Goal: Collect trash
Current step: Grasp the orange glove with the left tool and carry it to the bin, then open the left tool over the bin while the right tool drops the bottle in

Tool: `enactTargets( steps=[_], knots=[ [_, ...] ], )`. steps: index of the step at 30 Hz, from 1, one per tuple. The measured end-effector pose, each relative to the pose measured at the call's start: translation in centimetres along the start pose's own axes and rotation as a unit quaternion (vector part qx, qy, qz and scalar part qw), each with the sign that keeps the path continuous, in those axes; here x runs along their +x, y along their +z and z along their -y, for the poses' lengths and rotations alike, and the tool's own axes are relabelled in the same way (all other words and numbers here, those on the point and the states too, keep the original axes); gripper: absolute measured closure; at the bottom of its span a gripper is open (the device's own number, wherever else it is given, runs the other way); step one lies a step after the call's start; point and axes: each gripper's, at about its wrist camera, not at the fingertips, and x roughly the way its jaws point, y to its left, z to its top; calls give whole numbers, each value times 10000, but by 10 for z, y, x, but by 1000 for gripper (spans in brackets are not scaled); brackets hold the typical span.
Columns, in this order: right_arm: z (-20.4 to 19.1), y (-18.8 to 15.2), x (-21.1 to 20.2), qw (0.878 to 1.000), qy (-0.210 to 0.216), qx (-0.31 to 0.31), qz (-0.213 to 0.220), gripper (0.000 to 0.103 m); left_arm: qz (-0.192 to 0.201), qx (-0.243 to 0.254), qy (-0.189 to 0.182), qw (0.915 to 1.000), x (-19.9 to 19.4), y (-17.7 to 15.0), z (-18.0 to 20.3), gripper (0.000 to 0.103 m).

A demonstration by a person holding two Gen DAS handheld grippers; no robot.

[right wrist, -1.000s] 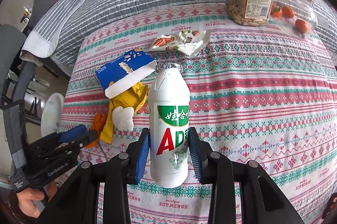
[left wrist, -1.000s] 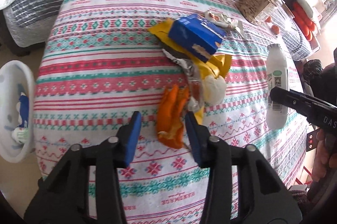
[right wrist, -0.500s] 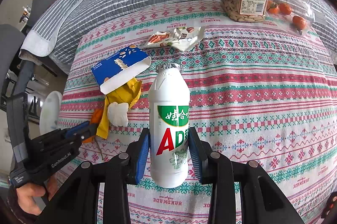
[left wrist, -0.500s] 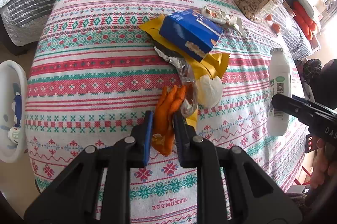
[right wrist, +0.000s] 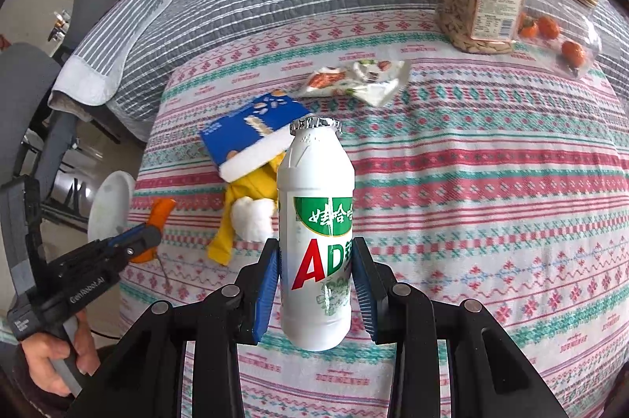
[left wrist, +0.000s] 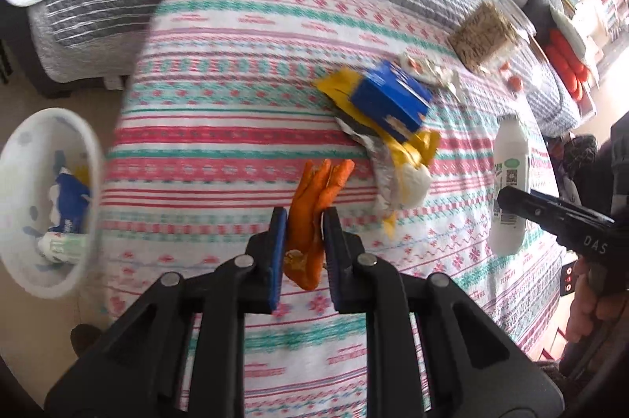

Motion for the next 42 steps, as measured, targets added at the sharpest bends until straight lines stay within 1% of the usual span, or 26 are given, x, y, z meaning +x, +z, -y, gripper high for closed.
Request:
enactTargets(
  steps=[6,11,15,18,21,22,24,25,26,29,30,31,32,36,38,40,42],
  knots=[
    [-26,4,10,9997,149,-173,-21,66,259,-411,315,9983,-27,2,-51,83],
    [-52,8,21,9990,290,-346,-36,66,454,-815,727,9930,-46,-2,-102,83],
    [-72,12,27,9981,404,-471,-6,66,486,-1117,1022,9873,-50,-7,-138,83],
    [-87,12,32,9972,498,-563,12,66,510,-1308,1154,9834,-51,-8,-156,83],
    [-99,12,36,9964,571,-634,17,66,550,-1367,1250,9812,-52,-8,-168,82],
    [-103,12,39,9961,596,-657,14,66,564,-1389,1304,9801,-51,-8,-171,80],
    [-110,12,43,9955,630,-712,5,66,542,-1472,1326,9787,-51,-10,-178,65],
    [-112,12,44,9953,629,-740,3,66,534,-1538,1356,9773,-51,-11,-180,47],
    [-116,12,47,9950,610,-796,-1,66,549,-1587,1408,9757,-53,-12,-182,35],
    [-130,11,53,9942,622,-880,-43,66,621,-1645,1483,9732,-62,-16,-185,31],
    [-135,11,55,9937,650,-905,-72,66,613,-1659,1536,9722,-64,-18,-187,28],
    [-142,11,58,9931,670,-960,-111,66,624,-1676,1604,9707,-66,-20,-188,22],
    [-149,11,61,9924,693,-1009,-134,66,665,-1693,1670,9690,-70,-23,-190,19],
    [-179,11,71,9882,873,-1238,-221,66,739,-1707,1979,9624,-80,-30,-197,15],
    [-202,12,78,9849,960,-1422,-224,66,723,-1742,2121,9589,-85,-35,-201,11],
    [-220,13,85,9819,1051,-1556,-237,66,721,-1794,2149,9573,-89,-39,-206,10],
    [-240,12,95,9785,1177,-1672,-254,66,733,-1850,2097,9573,-94,-44,-213,10]
  ],
)
